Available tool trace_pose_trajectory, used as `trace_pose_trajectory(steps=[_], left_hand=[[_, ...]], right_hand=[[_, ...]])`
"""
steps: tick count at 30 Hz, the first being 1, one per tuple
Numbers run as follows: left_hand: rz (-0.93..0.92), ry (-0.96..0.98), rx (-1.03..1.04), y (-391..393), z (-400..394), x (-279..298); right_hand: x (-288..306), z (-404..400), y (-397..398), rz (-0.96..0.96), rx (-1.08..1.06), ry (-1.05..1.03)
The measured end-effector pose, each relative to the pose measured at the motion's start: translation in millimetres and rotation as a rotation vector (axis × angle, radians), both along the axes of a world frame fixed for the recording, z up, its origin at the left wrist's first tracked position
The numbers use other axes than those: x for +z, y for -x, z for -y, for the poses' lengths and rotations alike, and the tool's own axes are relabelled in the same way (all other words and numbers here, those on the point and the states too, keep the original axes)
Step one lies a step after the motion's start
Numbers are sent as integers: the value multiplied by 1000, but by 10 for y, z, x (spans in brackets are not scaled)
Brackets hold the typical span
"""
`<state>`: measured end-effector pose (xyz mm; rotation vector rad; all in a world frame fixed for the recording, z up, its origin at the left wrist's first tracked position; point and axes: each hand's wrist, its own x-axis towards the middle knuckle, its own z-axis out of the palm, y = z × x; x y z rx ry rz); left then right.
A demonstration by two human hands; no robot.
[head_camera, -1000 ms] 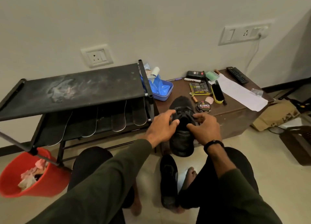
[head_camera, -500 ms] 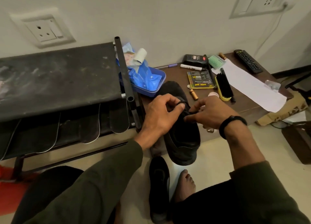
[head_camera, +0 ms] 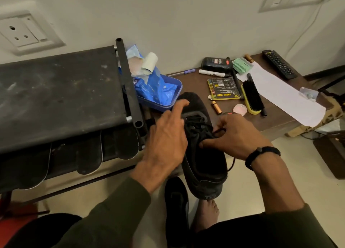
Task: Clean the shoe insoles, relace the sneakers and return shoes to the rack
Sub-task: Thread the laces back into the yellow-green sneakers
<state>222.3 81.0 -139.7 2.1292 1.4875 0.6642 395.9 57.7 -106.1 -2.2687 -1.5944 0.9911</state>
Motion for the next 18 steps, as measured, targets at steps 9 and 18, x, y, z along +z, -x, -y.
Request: trace_pose_trajectory(steps=[9, 18], left_hand=[[-7, -136, -63, 54, 134, -10], [55, -58, -290, 75, -53, -176]], right_hand=[[-45, 67, -88, -221, 97, -150], [-78, 27, -66, -138, 64, -183]])
